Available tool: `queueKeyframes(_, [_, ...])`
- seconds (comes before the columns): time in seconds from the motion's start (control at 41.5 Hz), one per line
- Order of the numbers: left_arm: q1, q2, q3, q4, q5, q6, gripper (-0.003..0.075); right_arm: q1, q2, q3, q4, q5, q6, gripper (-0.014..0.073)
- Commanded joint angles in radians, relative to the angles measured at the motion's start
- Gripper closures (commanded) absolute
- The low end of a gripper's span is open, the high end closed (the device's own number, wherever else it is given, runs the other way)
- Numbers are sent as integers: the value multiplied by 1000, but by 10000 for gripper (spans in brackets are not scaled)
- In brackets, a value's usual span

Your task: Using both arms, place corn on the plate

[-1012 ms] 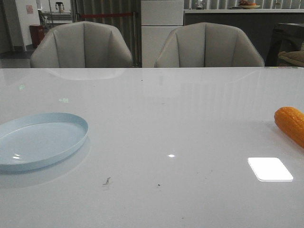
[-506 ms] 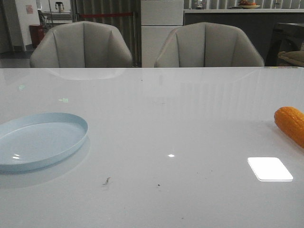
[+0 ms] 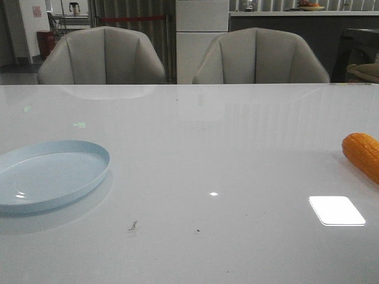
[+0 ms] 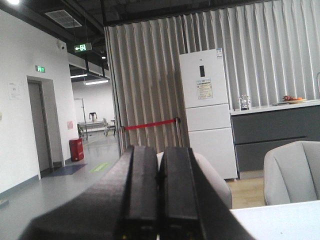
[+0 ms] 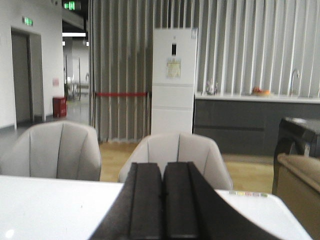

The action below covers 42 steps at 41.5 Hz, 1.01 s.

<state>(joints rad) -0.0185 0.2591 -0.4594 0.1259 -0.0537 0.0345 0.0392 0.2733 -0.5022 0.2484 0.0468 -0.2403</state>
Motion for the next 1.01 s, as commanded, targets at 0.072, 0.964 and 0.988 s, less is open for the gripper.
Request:
queueKeyframes(0.072, [-7, 245, -197, 0, 13, -4, 624, -6, 259, -184, -1, -4, 3, 536])
queueKeyframes(0.964, [-7, 681, -225, -8, 136, -4, 619, -4, 808, -232, 2, 173, 3, 535])
queueKeyframes(0.988, [-7, 684, -225, -11, 149, -4, 617, -4, 809, -232, 2, 182, 3, 534])
